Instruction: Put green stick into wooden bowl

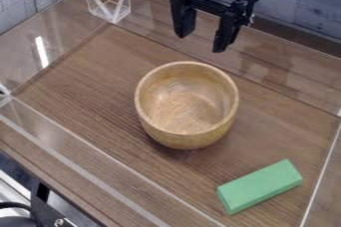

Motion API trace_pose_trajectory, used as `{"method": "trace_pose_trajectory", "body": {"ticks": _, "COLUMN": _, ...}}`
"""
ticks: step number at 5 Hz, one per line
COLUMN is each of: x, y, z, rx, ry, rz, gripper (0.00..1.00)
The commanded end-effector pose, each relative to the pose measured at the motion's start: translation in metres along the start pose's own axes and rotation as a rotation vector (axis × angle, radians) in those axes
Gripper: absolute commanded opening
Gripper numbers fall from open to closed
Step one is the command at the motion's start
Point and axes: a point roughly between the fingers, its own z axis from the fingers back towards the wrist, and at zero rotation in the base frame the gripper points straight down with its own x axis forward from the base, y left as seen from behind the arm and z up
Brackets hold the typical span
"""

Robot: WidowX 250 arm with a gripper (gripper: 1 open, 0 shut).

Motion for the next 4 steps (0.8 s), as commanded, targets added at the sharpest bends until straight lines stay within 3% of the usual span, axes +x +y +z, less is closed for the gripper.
{"method": "trace_pose_trajectory", "body": {"ticks": 1, "x": -0.011, "y": -0.007, "z": -0.009, "rx": -0.005, "ry": 0.013, "rz": -0.063, "gripper": 1.0}}
{"method": "trace_pose_trajectory", "body": {"ticks": 2, "x": -0.031, "y": -0.024, "z": -0.02, "rx": -0.011, "ry": 0.014, "rz": -0.198, "gripper": 1.0}}
{"method": "trace_pose_trajectory", "body": {"ticks": 4, "x": -0.054, "y": -0.056, "z": -0.036, "rx": -0.021, "ry": -0.038, "rz": -0.377, "gripper": 1.0}}
